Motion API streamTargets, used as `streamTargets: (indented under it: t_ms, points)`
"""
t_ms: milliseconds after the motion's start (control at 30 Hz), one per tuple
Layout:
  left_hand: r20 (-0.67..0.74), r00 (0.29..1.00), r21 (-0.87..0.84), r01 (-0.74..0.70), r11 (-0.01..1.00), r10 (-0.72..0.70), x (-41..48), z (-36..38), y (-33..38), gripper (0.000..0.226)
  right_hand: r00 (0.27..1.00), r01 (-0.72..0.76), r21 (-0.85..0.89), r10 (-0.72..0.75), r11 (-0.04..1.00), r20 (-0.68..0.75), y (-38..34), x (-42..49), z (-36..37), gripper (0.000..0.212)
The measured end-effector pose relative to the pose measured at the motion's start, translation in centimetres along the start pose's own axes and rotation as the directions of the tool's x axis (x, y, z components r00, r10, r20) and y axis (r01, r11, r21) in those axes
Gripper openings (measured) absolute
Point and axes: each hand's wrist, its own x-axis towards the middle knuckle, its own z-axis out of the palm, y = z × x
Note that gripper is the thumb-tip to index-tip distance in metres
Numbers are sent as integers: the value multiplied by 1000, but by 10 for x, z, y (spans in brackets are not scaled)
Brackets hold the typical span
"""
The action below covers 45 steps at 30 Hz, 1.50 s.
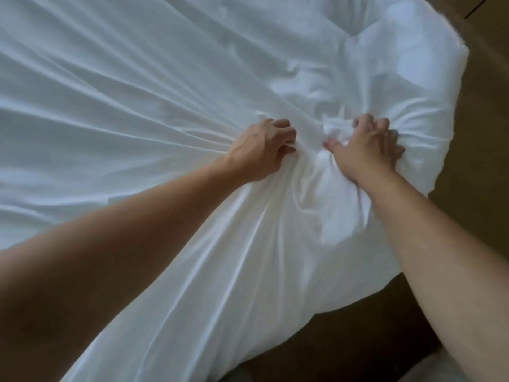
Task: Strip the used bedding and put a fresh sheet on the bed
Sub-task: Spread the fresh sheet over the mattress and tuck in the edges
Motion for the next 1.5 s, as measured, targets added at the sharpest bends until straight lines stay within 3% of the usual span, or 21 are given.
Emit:
streamTargets:
  t_ms: [100, 200, 300, 433, 467, 533, 600, 667, 733, 767, 867, 967, 1067, 1133, 1167, 1200, 1233, 1300, 1333, 1400, 1500]
  points:
    - [-3, 1000, -81, 5, 997, -6, 26, 2, 4, 25, 986, 99, -31, -94, 995, 136, 8, 23, 6, 31]
    - [129, 953, 74, 267, 961, -274, 61, 0, -7, 72, 987, 158, 61, -158, 985, -10, 23, 32, -6, 23]
    - [133, 945, -6, 303, 953, -300, 93, 9, 13, 30, 977, 138, 157, -108, 978, -185, 45, 50, -31, 22]
    - [-188, 945, -138, 244, 960, -267, 150, 3, 50, 13, 944, 145, 217, -69, 965, -324, 72, 76, -41, 25]
    - [-164, 943, -135, 271, 953, -291, 157, 4, 52, 15, 928, 182, 234, -88, 955, -363, 80, 83, -41, 29]
    - [123, 917, 80, 371, 925, -379, 159, 18, 54, 20, 920, 158, 263, -45, 952, -389, 100, 103, -41, 42]
    - [385, 791, 222, 421, 879, -476, 150, 32, 61, 25, 980, -7, 331, 72, 944, -185, 114, 126, -39, 65]
    - [426, 716, 13, 606, 795, -553, 159, 35, 68, 40, 997, -81, 388, 78, 918, 23, 117, 144, -34, 73]
    - [355, 696, -176, 705, 687, -624, 180, 40, 78, 71, 998, -16, 366, -5, 931, 57, 122, 155, -30, 67]
    - [354, 680, -151, 720, 678, -643, 188, 45, 85, 77, 997, 28, 358, -51, 933, 54, 125, 160, -31, 64]
    - [294, 679, 37, 695, 718, -673, 202, 81, 109, 36, 994, 73, 365, -98, 928, 49, 149, 176, -44, 53]
    - [46, 722, -256, 676, 691, -690, 233, 93, 141, 28, 995, -1, 440, -45, 898, 94, 184, 187, -56, 37]
    - [-82, 708, -342, 641, 687, -702, 272, 91, 166, 29, 977, -133, 554, 16, 822, 211, 202, 191, -64, 45]
    - [-55, 654, -355, 693, 627, -755, 279, 99, 171, 24, 884, -385, 727, 0, 568, 468, 208, 184, -73, 67]
    - [-32, 626, -347, 724, 596, -779, 277, 101, 171, 18, 773, -549, 731, -86, 407, 628, 214, 178, -74, 82]
    - [-21, 608, -324, 747, 581, -793, 271, 101, 172, 15, 657, -647, 685, -212, 334, 723, 223, 170, -72, 95]
    - [-25, 609, -292, 754, 588, -793, 262, 98, 175, 14, 556, -670, 648, -334, 362, 761, 232, 161, -70, 100]
    - [-81, 640, -184, 744, 642, -764, 235, 91, 189, 27, 406, -577, 633, -492, 516, 770, 244, 146, -62, 88]
    - [-126, 653, -112, 739, 665, -747, 215, 89, 200, 37, 379, -512, 647, -527, 565, 761, 245, 138, -59, 81]
    - [-190, 660, 50, 745, 665, -726, 165, 96, 228, 55, 409, -405, 695, -563, 594, 719, 242, 128, -52, 68]
    - [-171, 574, 260, 810, 525, -801, 91, 118, 266, 87, 576, -245, 780, -561, 575, 594, 236, 118, -45, 36]
